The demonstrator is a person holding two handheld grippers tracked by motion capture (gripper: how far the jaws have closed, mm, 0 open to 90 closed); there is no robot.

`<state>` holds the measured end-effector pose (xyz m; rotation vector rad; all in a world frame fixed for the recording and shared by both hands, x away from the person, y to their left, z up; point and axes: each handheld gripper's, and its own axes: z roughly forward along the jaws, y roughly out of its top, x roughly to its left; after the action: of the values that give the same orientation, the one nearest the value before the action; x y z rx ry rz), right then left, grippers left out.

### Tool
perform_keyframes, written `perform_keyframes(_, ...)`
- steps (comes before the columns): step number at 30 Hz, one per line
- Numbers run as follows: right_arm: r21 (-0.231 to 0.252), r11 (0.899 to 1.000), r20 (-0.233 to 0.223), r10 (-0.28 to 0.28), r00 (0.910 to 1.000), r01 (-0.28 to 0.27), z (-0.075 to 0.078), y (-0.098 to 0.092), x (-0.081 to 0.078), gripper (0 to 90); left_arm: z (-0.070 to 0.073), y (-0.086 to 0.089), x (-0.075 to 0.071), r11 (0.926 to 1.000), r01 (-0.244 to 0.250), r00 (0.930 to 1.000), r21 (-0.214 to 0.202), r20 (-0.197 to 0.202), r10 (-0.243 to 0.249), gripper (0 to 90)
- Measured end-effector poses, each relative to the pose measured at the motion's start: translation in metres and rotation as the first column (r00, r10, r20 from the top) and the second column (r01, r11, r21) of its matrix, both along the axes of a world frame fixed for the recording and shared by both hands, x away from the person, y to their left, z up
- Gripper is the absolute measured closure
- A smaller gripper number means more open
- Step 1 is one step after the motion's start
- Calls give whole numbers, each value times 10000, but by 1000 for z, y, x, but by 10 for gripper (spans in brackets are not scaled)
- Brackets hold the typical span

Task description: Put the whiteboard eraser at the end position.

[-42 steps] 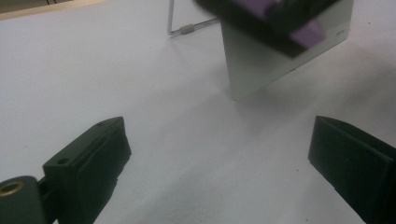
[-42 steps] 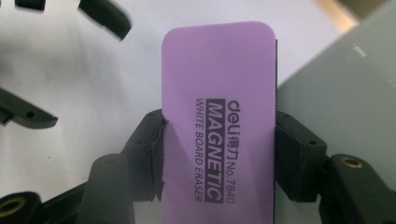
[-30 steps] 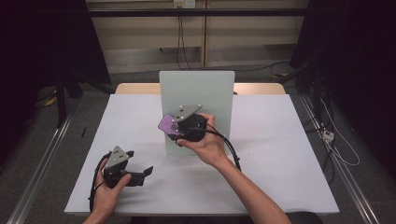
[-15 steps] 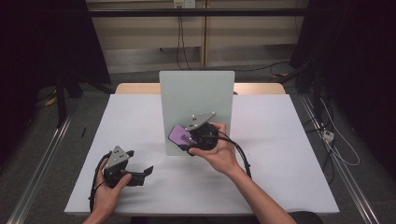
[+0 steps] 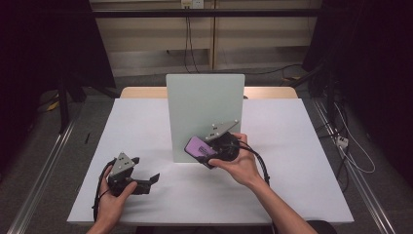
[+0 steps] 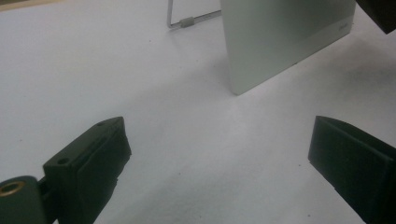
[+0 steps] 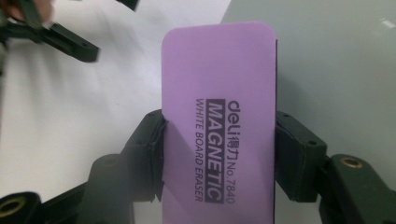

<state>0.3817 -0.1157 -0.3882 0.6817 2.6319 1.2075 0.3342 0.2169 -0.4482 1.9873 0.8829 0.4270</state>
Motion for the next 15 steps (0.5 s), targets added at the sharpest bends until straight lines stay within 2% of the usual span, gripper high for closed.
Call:
perform_keyframes(2, -243, 9997, -88, 77, 9999, -79, -2, -2, 0, 418, 0, 1, 0, 9999, -48, 10000, -138, -85, 47, 48)
perform_keyframes(4, -236, 9996, -318, 127, 9994, -134, -4, -4, -1, 418, 1, 2, -1, 9998, -83, 10000, -186, -18, 83, 47)
perform_keyframes(8, -267, 9986, -364, 454, 9983, -464, -7, -6, -8, 417, 3, 2, -2, 9999, -102, 9999, -130, 79, 103, 48)
perform_keyframes(10, -470, 9973, -420, 551, 9976, -570, -9, -7, -10, 417, 2, 1, -2, 9999, -127, 9999, -66, 66, 127, 48)
perform_keyframes(15, -587, 9953, -632, 734, 9953, -772, -12, -10, -14, 417, 3, 1, -2, 9998, -194, 9997, -38, 114, 194, 48)
